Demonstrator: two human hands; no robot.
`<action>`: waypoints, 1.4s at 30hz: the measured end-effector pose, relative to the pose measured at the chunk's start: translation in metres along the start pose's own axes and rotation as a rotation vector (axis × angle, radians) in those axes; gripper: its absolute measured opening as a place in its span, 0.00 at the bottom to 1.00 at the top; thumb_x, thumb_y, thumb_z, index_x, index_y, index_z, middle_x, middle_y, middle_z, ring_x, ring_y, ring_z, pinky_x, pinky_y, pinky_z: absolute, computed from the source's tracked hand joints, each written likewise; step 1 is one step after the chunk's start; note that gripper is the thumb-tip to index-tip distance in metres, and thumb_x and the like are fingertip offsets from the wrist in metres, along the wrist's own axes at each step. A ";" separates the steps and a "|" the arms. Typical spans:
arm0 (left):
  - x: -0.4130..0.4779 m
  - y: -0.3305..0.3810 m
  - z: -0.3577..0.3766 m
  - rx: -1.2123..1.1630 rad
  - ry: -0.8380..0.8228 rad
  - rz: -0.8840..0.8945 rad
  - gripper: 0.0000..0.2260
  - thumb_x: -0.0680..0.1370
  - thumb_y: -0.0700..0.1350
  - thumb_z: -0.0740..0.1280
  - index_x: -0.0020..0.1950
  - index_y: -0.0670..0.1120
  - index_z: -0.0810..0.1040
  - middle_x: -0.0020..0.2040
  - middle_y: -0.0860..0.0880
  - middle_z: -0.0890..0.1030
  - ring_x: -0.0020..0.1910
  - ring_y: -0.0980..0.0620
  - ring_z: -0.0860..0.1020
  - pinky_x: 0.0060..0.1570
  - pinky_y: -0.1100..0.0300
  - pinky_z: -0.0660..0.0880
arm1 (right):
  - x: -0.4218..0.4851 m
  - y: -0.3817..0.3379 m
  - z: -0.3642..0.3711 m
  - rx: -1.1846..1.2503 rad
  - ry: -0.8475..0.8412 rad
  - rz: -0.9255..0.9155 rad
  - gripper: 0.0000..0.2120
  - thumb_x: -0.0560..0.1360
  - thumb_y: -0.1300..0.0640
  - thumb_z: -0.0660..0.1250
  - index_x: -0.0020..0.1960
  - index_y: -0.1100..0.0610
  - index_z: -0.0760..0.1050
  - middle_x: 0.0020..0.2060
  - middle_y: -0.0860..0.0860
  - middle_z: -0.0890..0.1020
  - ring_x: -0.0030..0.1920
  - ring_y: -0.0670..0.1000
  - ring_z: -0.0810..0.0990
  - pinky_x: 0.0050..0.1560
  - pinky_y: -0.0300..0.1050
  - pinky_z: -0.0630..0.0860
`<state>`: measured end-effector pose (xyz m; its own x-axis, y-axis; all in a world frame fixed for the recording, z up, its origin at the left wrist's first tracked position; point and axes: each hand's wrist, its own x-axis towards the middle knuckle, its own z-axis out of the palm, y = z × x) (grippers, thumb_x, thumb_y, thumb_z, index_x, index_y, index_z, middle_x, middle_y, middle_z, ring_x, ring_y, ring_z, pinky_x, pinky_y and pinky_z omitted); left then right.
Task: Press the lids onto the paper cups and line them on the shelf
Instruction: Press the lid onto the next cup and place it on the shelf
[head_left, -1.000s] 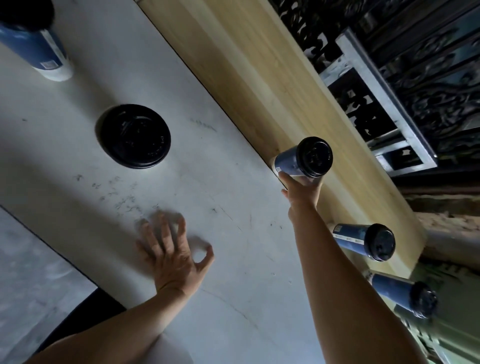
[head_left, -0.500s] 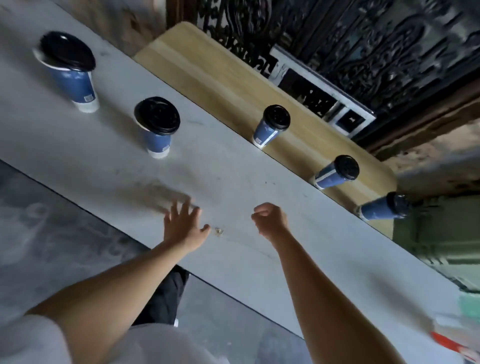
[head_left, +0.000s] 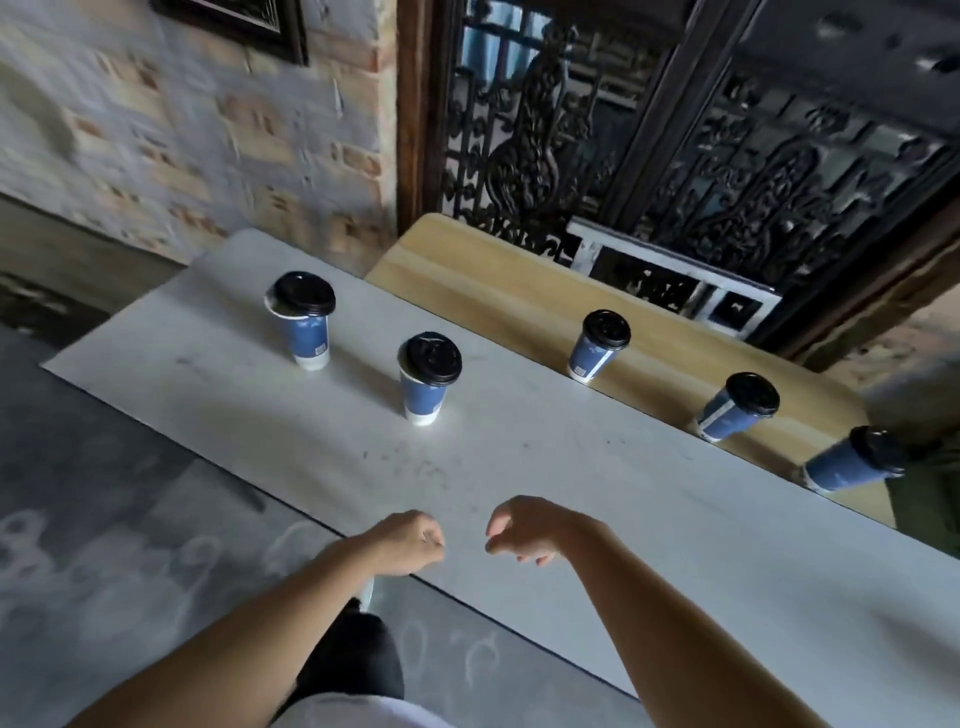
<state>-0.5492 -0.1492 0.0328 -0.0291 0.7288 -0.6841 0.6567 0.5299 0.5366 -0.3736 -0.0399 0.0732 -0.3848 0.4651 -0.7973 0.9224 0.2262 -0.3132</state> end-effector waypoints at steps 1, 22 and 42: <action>0.008 -0.005 -0.014 -0.011 0.046 0.012 0.11 0.77 0.49 0.67 0.56 0.49 0.82 0.57 0.48 0.84 0.54 0.50 0.81 0.52 0.61 0.76 | 0.010 -0.014 -0.010 0.068 0.084 -0.026 0.09 0.74 0.53 0.67 0.53 0.52 0.82 0.50 0.55 0.85 0.48 0.54 0.87 0.41 0.45 0.83; 0.122 -0.025 -0.168 -0.432 0.356 0.454 0.33 0.64 0.49 0.81 0.66 0.58 0.72 0.55 0.60 0.82 0.53 0.58 0.81 0.45 0.72 0.73 | 0.085 -0.162 -0.144 -0.121 0.508 -0.200 0.34 0.68 0.53 0.75 0.73 0.49 0.71 0.68 0.50 0.75 0.68 0.54 0.72 0.62 0.46 0.72; 0.130 -0.016 -0.207 -1.074 -0.047 0.059 0.11 0.82 0.53 0.64 0.56 0.52 0.83 0.58 0.48 0.84 0.58 0.51 0.81 0.51 0.50 0.81 | 0.093 -0.165 -0.127 -0.136 0.513 -0.184 0.34 0.70 0.51 0.75 0.74 0.45 0.69 0.67 0.43 0.75 0.65 0.54 0.68 0.57 0.49 0.72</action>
<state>-0.7191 0.0272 0.0373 0.0251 0.7605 -0.6489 -0.3500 0.6147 0.7069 -0.5665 0.0749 0.1161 -0.5376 0.7567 -0.3719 0.8389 0.4356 -0.3264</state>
